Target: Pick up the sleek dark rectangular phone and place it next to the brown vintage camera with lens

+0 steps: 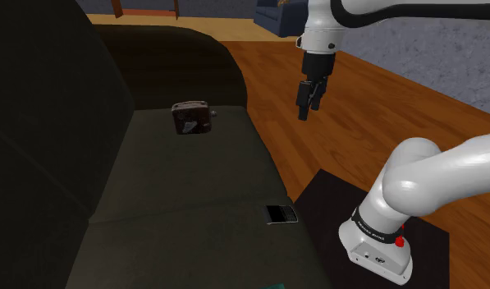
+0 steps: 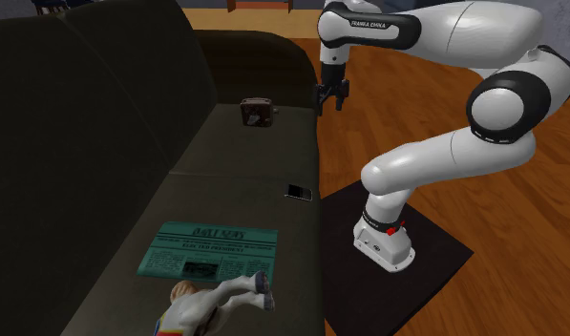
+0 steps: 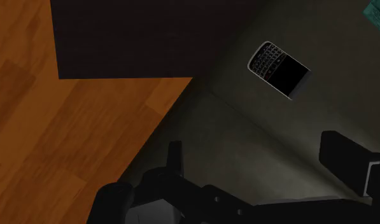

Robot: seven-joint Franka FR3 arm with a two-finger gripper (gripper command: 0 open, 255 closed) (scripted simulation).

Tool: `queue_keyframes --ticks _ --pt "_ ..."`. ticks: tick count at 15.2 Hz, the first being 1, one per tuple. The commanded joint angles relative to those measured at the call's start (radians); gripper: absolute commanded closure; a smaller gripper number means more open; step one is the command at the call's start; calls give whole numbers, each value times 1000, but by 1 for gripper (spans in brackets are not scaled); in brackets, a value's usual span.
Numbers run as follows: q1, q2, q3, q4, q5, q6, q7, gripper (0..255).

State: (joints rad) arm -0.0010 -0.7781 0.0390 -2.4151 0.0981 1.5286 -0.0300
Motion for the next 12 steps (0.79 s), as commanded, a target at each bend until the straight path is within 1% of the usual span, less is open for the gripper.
queue_keyframes --ticks 1,7,12 --pt "0 0 0 0 0 0 0 0" --pt "86 29 90 -128 40 174 -38 0" --pt "161 85 170 -213 74 329 -65 0"
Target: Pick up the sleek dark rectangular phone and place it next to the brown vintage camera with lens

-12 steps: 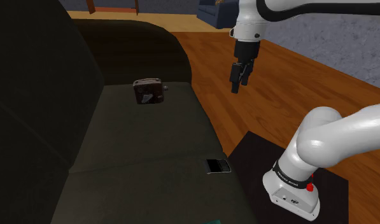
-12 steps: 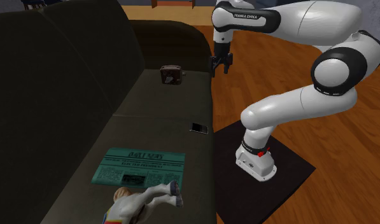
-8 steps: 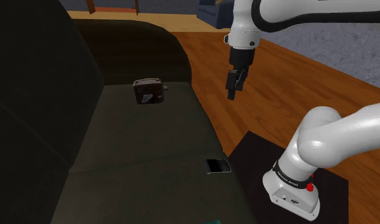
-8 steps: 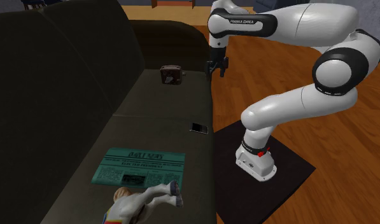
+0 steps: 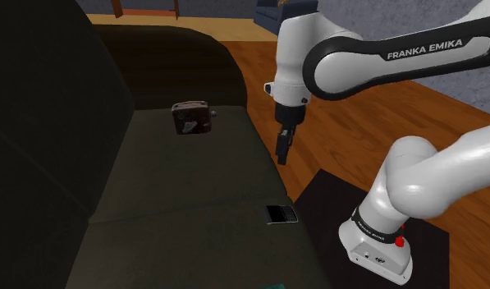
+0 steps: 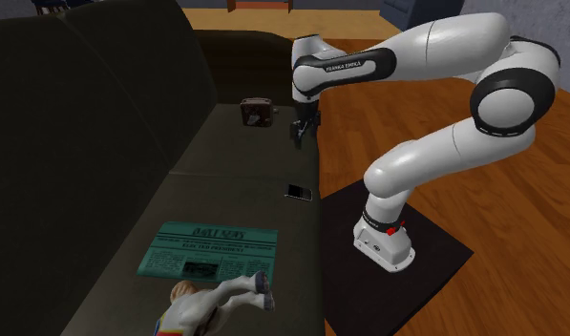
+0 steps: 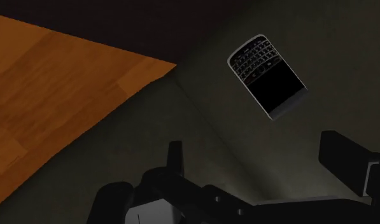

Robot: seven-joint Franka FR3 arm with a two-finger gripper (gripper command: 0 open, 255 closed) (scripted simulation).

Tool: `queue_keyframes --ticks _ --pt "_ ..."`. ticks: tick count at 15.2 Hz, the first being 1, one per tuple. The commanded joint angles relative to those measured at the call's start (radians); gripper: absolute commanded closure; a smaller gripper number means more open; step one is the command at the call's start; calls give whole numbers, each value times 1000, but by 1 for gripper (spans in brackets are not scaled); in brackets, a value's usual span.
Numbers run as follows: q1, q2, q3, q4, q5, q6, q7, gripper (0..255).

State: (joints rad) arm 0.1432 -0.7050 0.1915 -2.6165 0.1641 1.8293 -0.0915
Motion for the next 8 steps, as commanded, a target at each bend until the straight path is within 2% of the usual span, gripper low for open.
queue_keyframes --ticks 1,8 --pt "31 27 35 -26 14 61 -8 0" --pt "126 171 159 -101 46 300 -33 0"
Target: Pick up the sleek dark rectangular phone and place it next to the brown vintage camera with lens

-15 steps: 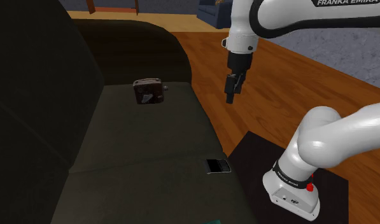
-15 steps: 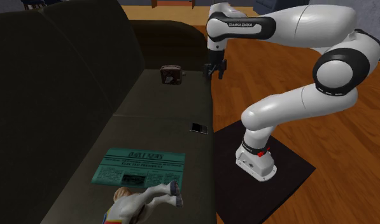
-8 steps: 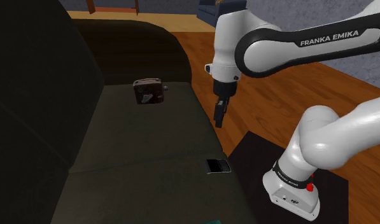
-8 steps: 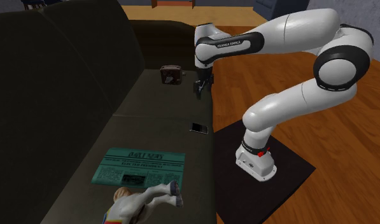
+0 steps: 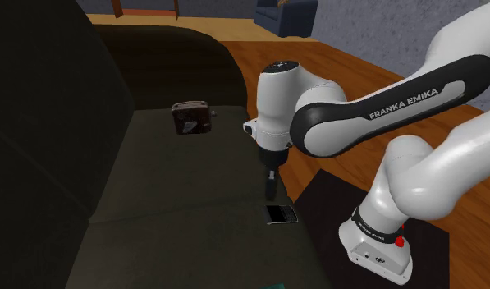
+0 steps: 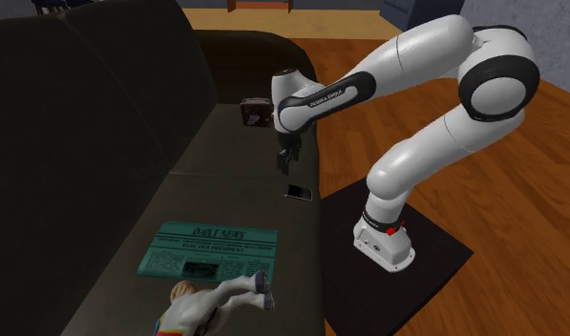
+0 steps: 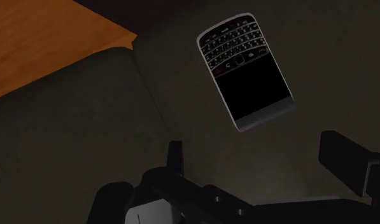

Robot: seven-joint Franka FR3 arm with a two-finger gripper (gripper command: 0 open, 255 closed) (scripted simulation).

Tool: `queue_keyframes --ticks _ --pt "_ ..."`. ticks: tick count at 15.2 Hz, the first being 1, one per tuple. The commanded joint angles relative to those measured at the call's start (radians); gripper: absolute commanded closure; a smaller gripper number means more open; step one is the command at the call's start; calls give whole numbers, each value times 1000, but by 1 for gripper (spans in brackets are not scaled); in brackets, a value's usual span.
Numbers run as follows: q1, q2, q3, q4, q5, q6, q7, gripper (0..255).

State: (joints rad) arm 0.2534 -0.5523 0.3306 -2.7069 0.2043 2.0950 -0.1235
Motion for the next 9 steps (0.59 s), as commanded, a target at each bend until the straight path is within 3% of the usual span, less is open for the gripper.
queue_keyframes --ticks 1,4,9 --pt "27 45 39 -18 7 70 -2 0" --pt "51 113 85 -31 4 156 -2 0" --pt "44 170 101 -64 1 246 5 0"
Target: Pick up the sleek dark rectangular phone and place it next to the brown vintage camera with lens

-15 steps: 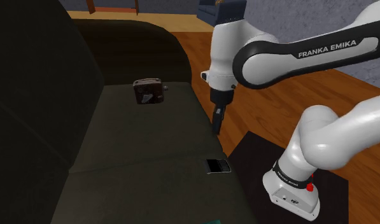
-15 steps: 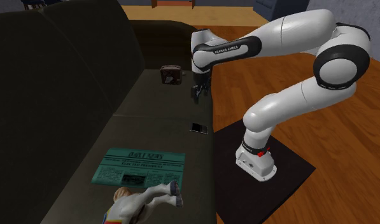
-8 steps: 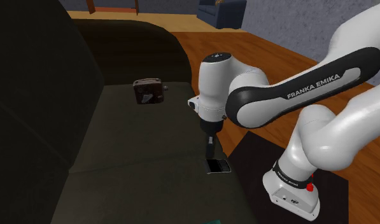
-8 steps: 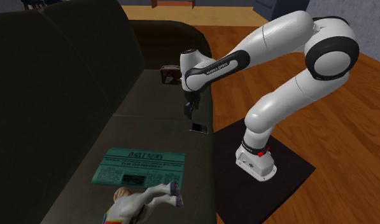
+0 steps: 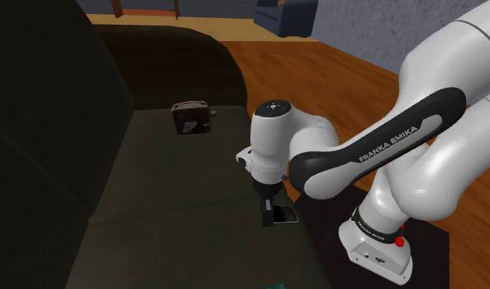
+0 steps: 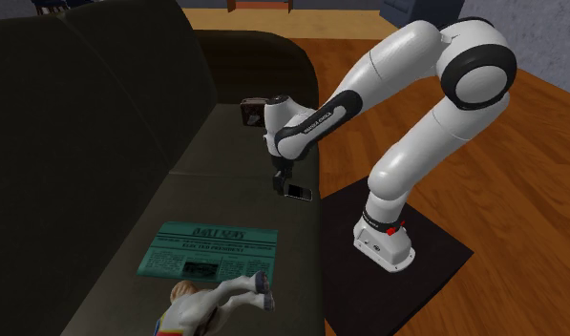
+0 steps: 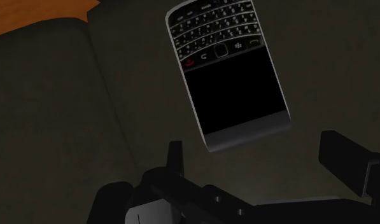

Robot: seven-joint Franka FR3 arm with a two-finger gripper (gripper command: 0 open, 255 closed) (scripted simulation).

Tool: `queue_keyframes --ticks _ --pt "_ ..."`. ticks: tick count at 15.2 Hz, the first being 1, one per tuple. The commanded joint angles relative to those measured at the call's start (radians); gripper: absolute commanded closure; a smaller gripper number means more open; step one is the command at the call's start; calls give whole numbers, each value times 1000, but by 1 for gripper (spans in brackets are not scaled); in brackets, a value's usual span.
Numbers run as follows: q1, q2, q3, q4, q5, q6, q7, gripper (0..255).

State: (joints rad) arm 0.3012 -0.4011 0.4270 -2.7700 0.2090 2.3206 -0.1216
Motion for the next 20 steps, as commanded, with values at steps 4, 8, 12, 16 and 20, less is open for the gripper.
queue_keyframes --ticks 4,8,12,16,20 --pt "-8 52 14 -16 -8 69 8 0" --pt "-8 52 14 -16 -8 69 8 0" --pt "-8 52 14 -16 -8 68 8 255" --pt "-8 52 14 -16 -8 68 8 255" --pt "-8 52 14 -16 -8 69 8 255"
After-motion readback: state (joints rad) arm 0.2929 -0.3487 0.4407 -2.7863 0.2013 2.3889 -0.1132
